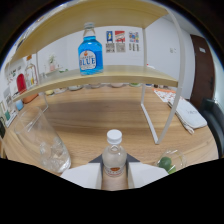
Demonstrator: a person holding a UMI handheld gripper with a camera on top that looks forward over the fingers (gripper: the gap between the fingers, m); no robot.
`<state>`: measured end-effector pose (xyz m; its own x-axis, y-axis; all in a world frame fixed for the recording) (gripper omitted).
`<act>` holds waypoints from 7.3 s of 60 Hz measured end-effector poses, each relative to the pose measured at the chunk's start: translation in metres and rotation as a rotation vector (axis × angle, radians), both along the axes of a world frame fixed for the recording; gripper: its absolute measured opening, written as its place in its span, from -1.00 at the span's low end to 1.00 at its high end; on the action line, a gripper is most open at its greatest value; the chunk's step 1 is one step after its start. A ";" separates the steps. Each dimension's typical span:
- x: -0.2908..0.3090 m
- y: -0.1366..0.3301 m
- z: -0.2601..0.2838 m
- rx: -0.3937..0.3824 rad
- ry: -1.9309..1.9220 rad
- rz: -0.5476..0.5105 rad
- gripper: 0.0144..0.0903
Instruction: Make me a cup of Mojito.
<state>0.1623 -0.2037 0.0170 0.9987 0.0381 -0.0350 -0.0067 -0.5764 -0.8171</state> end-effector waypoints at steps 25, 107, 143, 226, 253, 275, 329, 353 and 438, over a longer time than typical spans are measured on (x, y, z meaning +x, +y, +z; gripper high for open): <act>0.011 -0.026 0.018 -0.035 -0.010 -0.082 0.82; -0.316 -0.027 0.377 0.405 0.022 0.040 0.90; -0.327 0.115 0.387 0.431 -0.016 -0.020 0.36; -0.204 -0.025 0.169 0.262 0.223 -0.093 -0.03; -0.206 -0.008 0.183 0.144 1.273 -0.352 -0.03; -0.189 0.001 0.211 0.062 2.029 -0.513 -0.03; -0.226 0.010 0.205 0.421 0.331 -0.026 -0.04; -0.243 0.026 0.070 0.227 0.105 -0.002 -0.03; -0.221 -0.117 0.120 0.059 0.032 -0.003 0.86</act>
<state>-0.0585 -0.3210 0.1366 0.9972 0.0382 -0.0647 -0.0348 -0.5275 -0.8489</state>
